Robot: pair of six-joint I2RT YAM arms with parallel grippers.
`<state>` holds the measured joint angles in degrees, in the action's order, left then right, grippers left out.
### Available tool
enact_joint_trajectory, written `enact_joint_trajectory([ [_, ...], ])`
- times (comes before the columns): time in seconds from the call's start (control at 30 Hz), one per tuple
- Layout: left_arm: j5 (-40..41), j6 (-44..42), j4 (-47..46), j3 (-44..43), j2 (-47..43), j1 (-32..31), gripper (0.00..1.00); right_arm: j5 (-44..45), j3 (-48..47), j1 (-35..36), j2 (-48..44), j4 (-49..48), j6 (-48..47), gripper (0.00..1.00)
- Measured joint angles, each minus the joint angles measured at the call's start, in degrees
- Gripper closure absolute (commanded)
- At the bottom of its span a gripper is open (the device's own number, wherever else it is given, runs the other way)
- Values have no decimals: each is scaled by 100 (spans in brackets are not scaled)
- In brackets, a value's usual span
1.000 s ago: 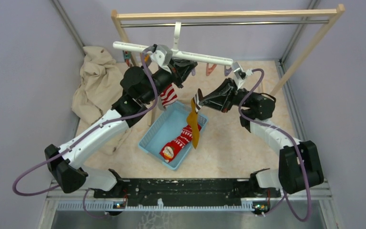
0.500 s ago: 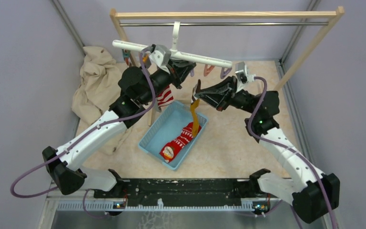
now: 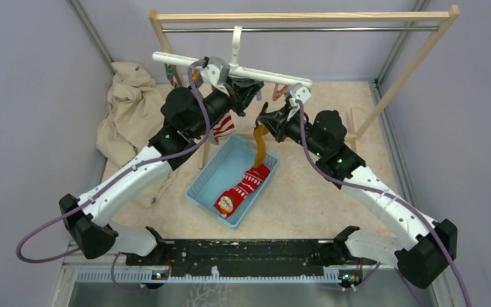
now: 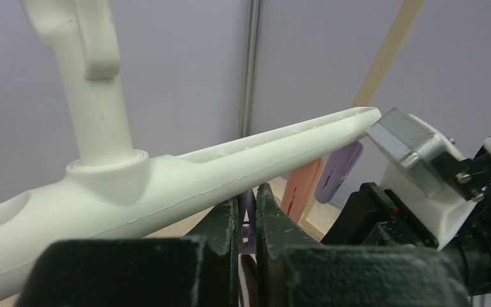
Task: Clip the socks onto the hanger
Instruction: Clamp the sock onto the hanger.
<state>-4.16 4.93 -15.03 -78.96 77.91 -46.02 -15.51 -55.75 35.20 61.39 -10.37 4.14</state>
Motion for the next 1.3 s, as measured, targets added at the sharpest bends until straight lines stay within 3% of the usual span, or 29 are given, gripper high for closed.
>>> enact_joint_trajectory([
  [0.5,57,-7,-96,2,37,0,100,485,-914,118,584,463,-315,100],
  [1.3,289,-111,-452,120,149,0,100,365,-1150,299,664,693,-315,100],
])
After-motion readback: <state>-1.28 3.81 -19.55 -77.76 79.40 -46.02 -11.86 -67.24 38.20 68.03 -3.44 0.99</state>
